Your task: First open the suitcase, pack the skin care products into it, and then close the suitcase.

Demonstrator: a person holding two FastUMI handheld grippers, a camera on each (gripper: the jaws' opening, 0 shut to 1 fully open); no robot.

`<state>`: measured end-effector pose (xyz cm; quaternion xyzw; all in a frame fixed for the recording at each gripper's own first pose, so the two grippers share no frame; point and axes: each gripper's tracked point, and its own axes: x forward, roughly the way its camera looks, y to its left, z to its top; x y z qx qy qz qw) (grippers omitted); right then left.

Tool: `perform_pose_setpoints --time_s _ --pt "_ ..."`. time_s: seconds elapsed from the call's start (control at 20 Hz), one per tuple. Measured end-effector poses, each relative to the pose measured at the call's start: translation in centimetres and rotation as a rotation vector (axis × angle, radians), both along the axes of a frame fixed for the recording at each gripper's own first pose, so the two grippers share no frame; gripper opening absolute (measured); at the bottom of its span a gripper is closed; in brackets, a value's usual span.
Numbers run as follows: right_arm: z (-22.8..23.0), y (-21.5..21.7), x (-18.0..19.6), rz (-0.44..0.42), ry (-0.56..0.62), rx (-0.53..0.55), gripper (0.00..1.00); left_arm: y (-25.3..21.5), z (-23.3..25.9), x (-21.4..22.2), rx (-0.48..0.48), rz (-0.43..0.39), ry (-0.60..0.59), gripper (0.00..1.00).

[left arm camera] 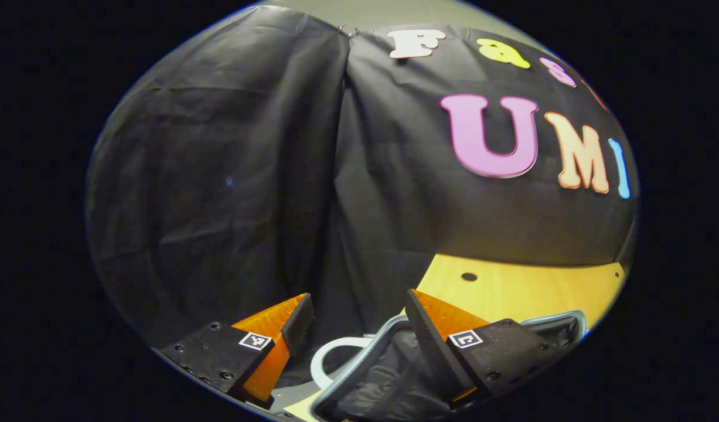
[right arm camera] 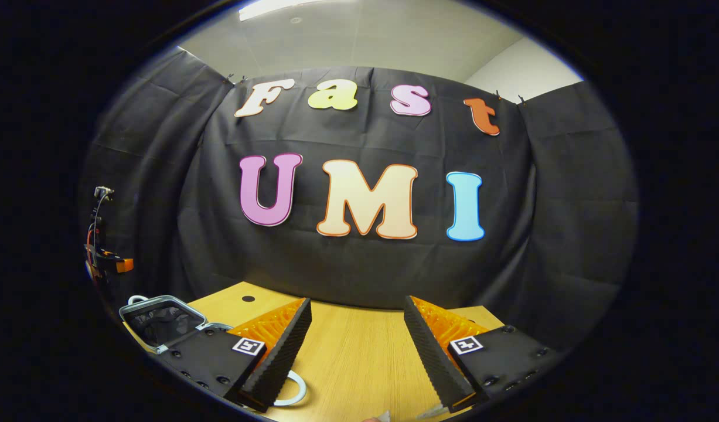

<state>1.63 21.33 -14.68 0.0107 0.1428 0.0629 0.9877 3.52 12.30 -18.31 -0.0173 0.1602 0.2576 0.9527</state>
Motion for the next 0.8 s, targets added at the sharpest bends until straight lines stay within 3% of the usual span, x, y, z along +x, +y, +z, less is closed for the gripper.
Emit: perform_pose_setpoints --time_s 0.25,0.6,0.8 --pt "1.0 -2.4 -0.3 0.038 -0.045 0.022 0.99 -9.9 5.2 1.1 -0.01 -0.112 -0.103 0.95" --pt "1.1 -7.9 -1.6 0.035 -0.049 0.038 0.99 -25.5 7.2 2.7 -0.01 -0.318 -0.112 0.93" --pt "1.4 -10.7 -1.9 0.026 -0.07 0.051 0.99 -32.5 7.1 2.5 -0.016 -0.398 -0.11 0.96"
